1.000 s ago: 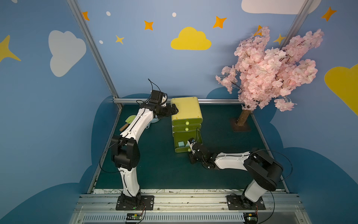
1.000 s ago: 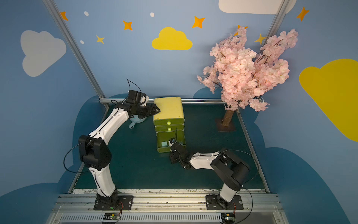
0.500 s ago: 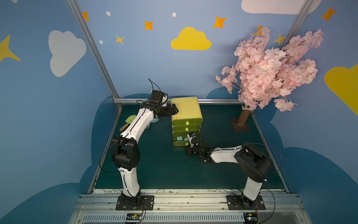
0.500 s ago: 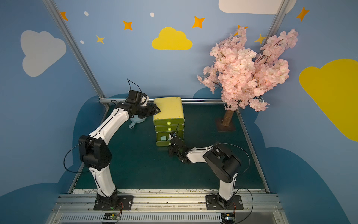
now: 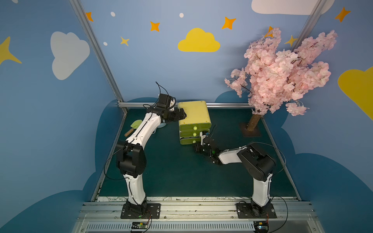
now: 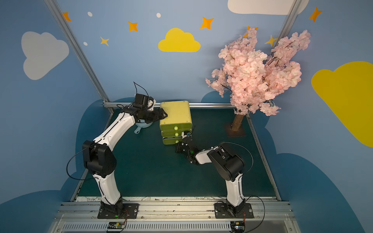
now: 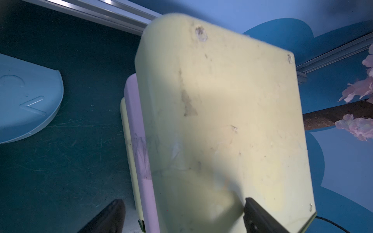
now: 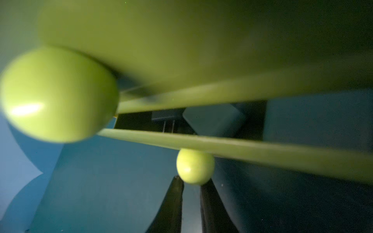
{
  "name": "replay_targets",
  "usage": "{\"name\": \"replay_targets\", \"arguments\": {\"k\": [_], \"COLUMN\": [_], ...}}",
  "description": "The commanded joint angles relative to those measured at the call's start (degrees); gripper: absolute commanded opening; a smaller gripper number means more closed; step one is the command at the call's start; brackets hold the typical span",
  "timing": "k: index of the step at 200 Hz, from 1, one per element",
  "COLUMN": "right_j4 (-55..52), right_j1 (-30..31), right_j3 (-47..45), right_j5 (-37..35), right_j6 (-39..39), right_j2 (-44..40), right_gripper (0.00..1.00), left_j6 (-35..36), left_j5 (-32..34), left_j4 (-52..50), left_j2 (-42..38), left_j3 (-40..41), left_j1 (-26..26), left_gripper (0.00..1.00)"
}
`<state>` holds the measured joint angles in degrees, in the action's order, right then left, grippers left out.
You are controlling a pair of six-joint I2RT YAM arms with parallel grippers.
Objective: Place the plugs into the drawer by color
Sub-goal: Close the drawer in the storage box, then adjust the storage box at the center of the board.
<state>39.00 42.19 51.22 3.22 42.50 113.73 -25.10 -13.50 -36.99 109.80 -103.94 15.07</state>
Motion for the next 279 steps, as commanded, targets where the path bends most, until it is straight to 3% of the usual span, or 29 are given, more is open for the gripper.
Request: {"name": "replay_targets", "arguments": {"k": [1, 55, 121, 145, 154, 178, 195, 220, 240, 279], "right_j4": [11.4, 15.9, 13.8, -11.6, -21.7, -39.8, -39.9, -40.8, -42.2, -41.6], "right_j1": [-1.9, -2.9, -6.1, -12.0, -14.3, -17.8, -20.1, -24.0, -24.1, -20.7], "right_j3": [1.3, -0.7, -15.9, -8.1, -4.1, 7.0, 11.4, 20.1, 26.7, 27.8], "right_j5": [4.5, 5.7, 11.0, 16.0, 17.2, 14.1, 15.3, 27.4, 35.9, 36.1], "right_j6": [5.2, 7.2, 1.0, -2.5, -5.2, -11.4, -13.8, -12.0, -10.3, -11.5], "right_j2": [3.5, 4.2, -18.0, -27.7, -30.3, -32.9, -30.5, -22.1, -15.2, -13.5], "right_gripper": [0.2, 0.2, 0.23, 0.23, 0.23, 0.27, 0.39, 0.61, 0.64, 0.64], "left_j6": [1.0, 0.9, -1.0, -3.4, -3.7, -5.2, -5.7, -5.9, -5.3, -4.8], "left_j5": [3.0, 4.7, 3.5, 0.5, -3.4, -5.7, -7.2, -9.4, -9.9, -11.6], "left_j4": [-5.5, -6.4, -6.8, -5.7, -4.3, -3.2, -3.1, -4.1, -5.1, -5.4], "left_j2": [1.6, 1.1, -3.0, -4.4, -4.5, -3.4, -1.2, 2.9, 5.3, 7.9], "left_j3": [0.5, 0.1, -1.4, -0.9, -0.1, -0.5, -2.4, -6.4, -8.7, -10.3], "left_j1": [0.2, 0.6, 0.1, -1.9, -3.1, -4.6, -4.2, -2.8, -1.7, -0.4], "left_gripper": [0.93, 0.93, 0.94, 0.94, 0.94, 0.93, 0.92, 0.91, 0.92, 0.91]}}
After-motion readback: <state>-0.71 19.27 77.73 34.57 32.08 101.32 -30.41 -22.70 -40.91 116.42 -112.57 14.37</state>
